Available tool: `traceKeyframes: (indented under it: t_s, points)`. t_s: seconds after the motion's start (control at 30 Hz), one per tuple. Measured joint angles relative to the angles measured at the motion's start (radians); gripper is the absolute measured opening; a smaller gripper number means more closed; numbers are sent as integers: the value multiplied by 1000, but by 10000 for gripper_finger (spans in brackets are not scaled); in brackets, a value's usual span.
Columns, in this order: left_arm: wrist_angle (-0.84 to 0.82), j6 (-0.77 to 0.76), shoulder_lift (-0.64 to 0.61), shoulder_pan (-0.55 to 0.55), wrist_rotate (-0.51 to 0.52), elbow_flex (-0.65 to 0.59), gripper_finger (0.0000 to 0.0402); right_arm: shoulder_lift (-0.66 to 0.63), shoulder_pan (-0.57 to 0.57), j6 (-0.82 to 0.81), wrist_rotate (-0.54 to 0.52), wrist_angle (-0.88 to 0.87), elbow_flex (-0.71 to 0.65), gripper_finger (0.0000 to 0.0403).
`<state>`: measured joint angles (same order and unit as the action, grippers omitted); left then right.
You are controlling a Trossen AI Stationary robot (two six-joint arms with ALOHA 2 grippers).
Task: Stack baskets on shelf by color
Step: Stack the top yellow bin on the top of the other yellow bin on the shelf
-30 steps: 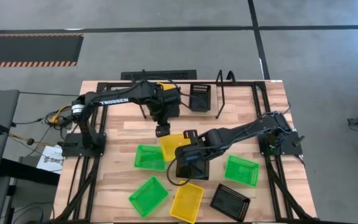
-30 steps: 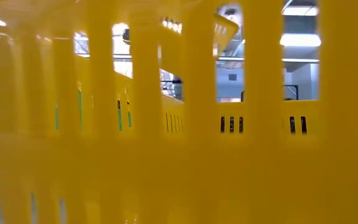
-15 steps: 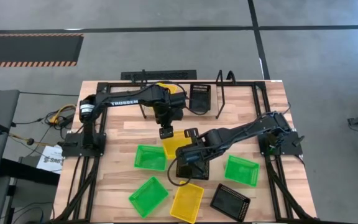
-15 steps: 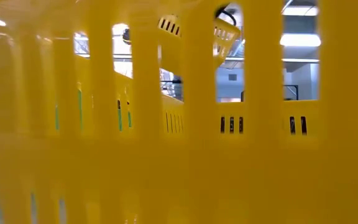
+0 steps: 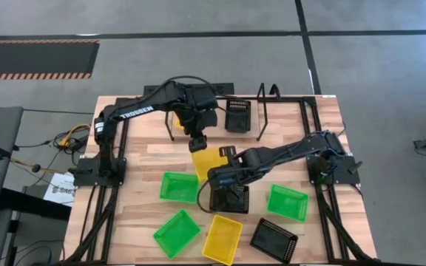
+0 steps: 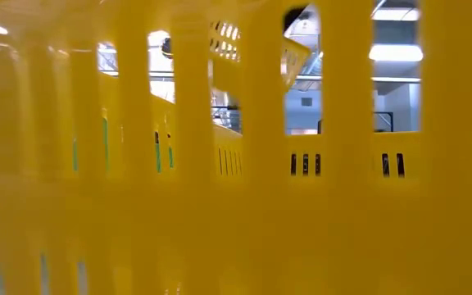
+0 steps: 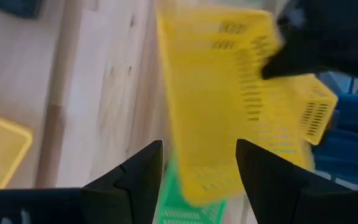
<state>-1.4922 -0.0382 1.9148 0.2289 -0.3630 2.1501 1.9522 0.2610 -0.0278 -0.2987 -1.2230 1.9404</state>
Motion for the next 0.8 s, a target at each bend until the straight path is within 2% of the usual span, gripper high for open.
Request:
traceKeyframes:
  t_s: [0.27,0.8]
  points:
    - [-30,-4,1,0,9,35,192,0,-16,2,1,4,0,1]
    - [-10,5,2,-3,9,-95,192,0,-7,2,-16,16,0,1]
